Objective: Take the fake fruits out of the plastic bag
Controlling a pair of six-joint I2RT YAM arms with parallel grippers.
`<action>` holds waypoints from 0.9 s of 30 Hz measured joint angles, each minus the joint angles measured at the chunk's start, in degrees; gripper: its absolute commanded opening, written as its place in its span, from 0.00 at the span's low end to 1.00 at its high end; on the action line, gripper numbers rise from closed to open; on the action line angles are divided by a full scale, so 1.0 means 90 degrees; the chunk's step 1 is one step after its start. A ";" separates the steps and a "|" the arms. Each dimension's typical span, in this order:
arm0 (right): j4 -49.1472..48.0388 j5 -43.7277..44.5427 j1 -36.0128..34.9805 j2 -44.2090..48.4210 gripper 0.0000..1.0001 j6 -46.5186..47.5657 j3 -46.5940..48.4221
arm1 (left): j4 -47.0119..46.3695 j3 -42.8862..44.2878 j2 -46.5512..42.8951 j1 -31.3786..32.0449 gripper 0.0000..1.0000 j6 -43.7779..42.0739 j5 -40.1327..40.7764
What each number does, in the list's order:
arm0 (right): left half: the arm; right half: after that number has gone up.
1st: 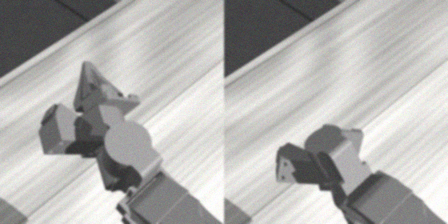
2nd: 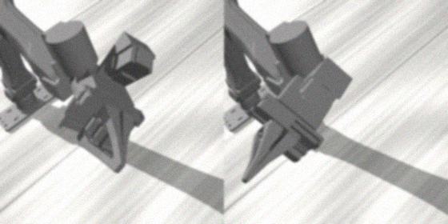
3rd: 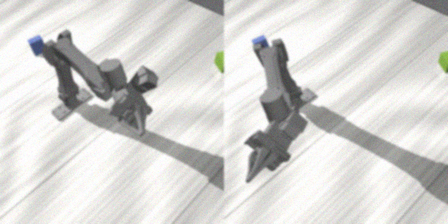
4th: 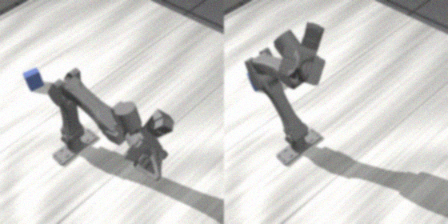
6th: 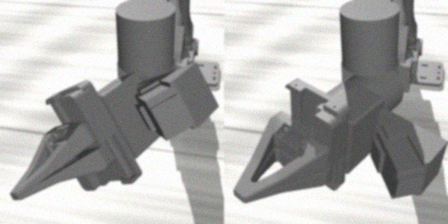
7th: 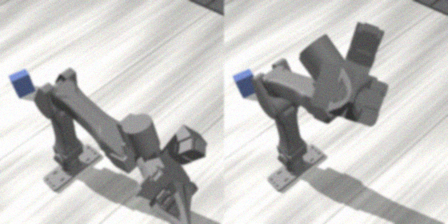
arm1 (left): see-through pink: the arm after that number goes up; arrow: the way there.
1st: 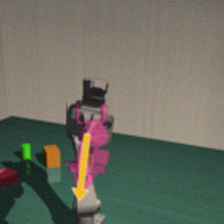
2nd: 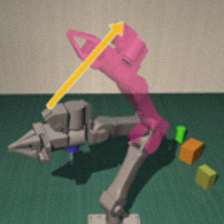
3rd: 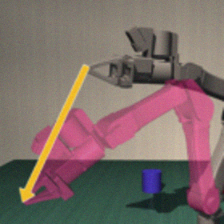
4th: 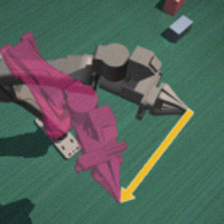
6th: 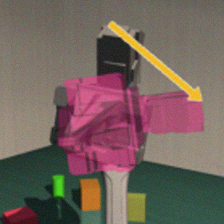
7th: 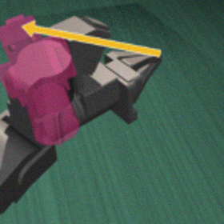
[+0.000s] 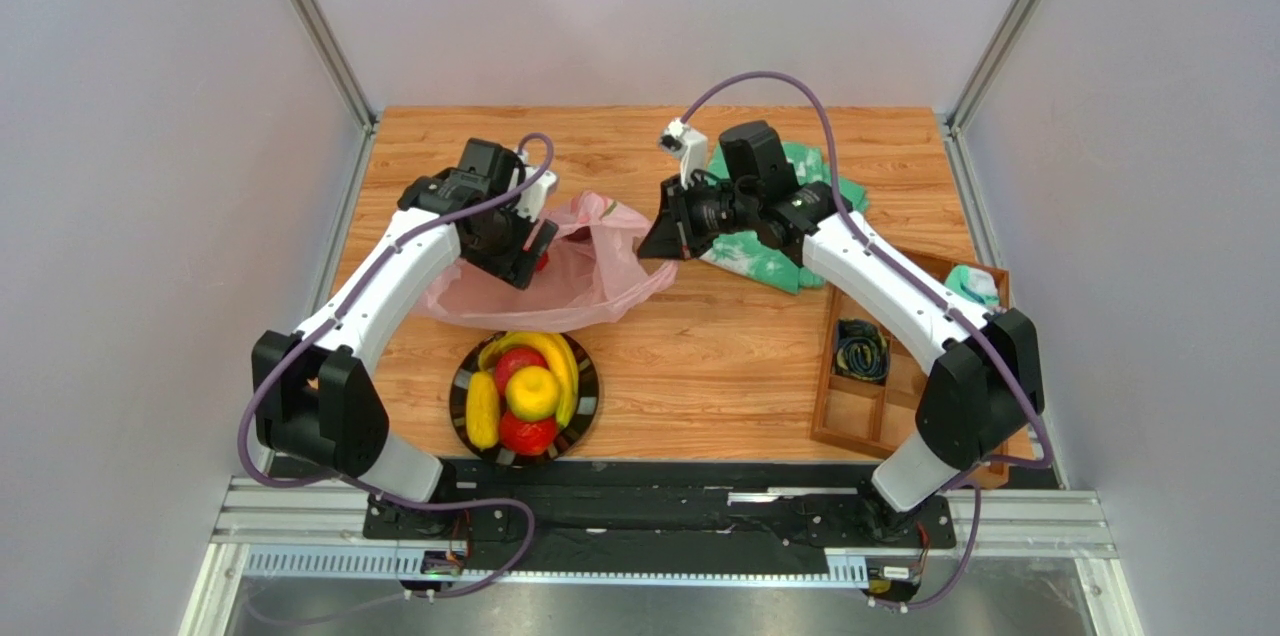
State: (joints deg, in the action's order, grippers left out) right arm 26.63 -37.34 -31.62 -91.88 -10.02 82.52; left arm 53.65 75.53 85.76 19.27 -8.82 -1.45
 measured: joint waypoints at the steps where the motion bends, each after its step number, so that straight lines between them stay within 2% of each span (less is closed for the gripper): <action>1: -0.0019 -0.0051 -0.0046 0.0034 0.00 -0.0068 -0.0163 | -0.0039 -0.0005 -0.0002 -0.0102 0.84 -0.0005 0.0124; 6: -0.0066 -0.0080 -0.0255 0.0034 0.00 -0.0121 -0.0597 | -0.0228 0.0012 0.0117 -0.0177 0.92 -0.0005 0.0165; 10: -0.0056 -0.0056 -0.0476 0.0039 0.00 0.0129 -0.0658 | -0.0214 0.0702 0.1032 -0.0153 0.95 0.0216 0.0138; 13: -0.0041 0.0000 -0.0721 0.0087 0.00 0.0464 -0.0826 | -0.0335 0.1137 0.1678 -0.0214 0.95 0.0602 -0.0007; 19: 0.0112 0.0160 -0.1020 0.0267 0.00 0.0799 -0.1292 | -0.0369 0.1416 0.2246 -0.0313 0.94 0.1280 -0.0138; 23: 0.0304 0.0204 -0.1001 0.0255 0.00 0.1056 -0.1098 | -0.0437 0.1676 0.2521 -0.0440 0.91 0.1532 -0.0311; 27: 0.0529 0.0117 -0.0940 0.0034 0.00 0.1093 -0.0216 | -0.0619 0.1571 0.2312 -0.0576 0.91 0.1605 -0.0510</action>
State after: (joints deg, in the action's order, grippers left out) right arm 31.40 -36.29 -40.07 -91.57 -0.19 80.58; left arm 48.07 89.67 106.56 14.09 5.63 -6.04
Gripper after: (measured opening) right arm 0.010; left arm 0.912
